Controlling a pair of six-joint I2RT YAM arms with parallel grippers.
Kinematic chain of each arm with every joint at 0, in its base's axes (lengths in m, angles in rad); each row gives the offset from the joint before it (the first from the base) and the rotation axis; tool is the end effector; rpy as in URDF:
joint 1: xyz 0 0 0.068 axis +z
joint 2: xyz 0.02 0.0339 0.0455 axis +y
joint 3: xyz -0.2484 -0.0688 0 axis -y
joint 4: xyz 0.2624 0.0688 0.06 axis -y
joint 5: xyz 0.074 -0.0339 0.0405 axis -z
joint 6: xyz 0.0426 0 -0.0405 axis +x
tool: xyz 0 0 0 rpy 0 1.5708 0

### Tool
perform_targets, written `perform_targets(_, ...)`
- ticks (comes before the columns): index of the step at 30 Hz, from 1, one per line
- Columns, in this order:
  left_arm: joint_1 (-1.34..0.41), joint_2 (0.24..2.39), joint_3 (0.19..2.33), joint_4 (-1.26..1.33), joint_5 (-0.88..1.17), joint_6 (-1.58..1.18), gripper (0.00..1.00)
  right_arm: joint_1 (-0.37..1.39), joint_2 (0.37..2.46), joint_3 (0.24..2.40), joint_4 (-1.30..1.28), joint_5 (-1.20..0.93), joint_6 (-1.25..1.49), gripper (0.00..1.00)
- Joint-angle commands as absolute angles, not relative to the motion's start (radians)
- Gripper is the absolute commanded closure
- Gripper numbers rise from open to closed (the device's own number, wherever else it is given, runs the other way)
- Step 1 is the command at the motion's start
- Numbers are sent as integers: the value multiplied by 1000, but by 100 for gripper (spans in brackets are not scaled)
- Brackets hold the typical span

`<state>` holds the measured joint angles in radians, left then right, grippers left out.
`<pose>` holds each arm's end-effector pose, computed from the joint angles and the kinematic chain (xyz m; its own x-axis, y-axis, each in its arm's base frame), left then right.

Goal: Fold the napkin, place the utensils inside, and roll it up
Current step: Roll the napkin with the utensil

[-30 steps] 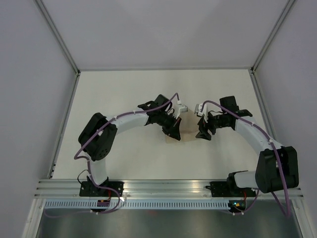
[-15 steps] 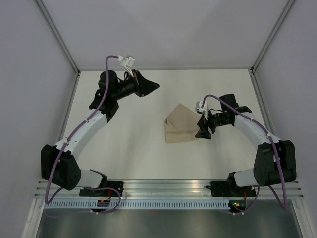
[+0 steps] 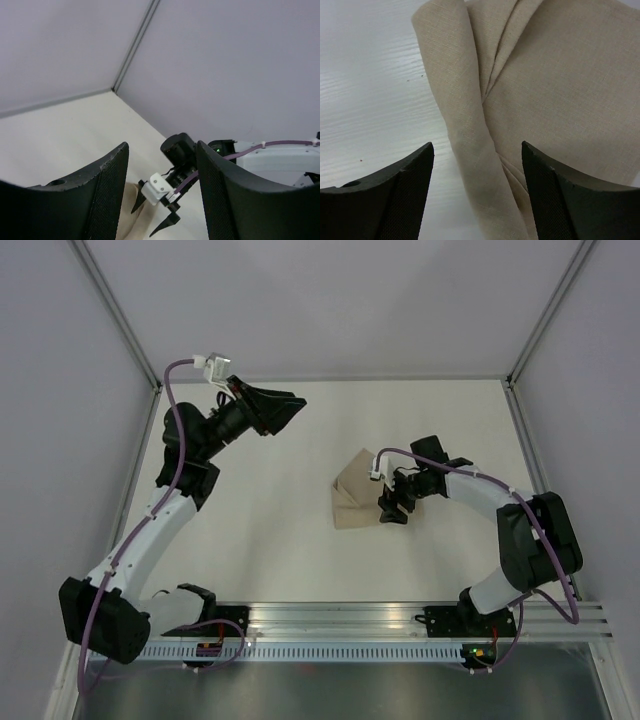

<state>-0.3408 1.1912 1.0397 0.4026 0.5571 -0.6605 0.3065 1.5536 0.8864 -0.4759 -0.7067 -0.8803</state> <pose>0.2781 -0.1225 0.3913 -0.2853 -0.4514 -0.8455 0.7489 0.4456 -0.4905 0.2806 0.1178 0.1498 -0.1777 -0.6712 -0.7197 -0.9785 0.1984 0.0566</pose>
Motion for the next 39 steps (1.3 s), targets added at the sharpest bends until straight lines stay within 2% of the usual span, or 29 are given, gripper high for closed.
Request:
perform_targets(1,-345,1134,1042,430,503,-586,38,305,1589,887,-396,-660,-874,24)
perform_targets(9,-394,1071,1017,246,453,-408,40,310,1667,943,-495,-626,-934,25)
perform_targets(12,-452,1087,1011,184,333,-280,41,308,1703,974,-535,-627,-933,29)
perform_targets(15,-531,1106,991,163,203,-178,43,304,1745,1020,-593,-652,-940,38)
perform_targets(18,-601,1129,965,166,106,-106,43,284,1798,1078,-667,-689,-957,52)
perform_targets(24,-721,1183,896,235,5,-3,46,233,1937,1228,-869,-761,-1031,70)
perform_targets(29,-819,1281,870,261,-58,110,46,203,2089,1374,-1096,-804,-1110,72)
perform_targets(33,-905,1391,876,281,-95,230,46,198,2143,1443,-1155,-808,-1132,73)
perform_targets(39,-1012,1577,887,337,-48,400,36,196,2194,1471,-1181,-804,-1135,73)
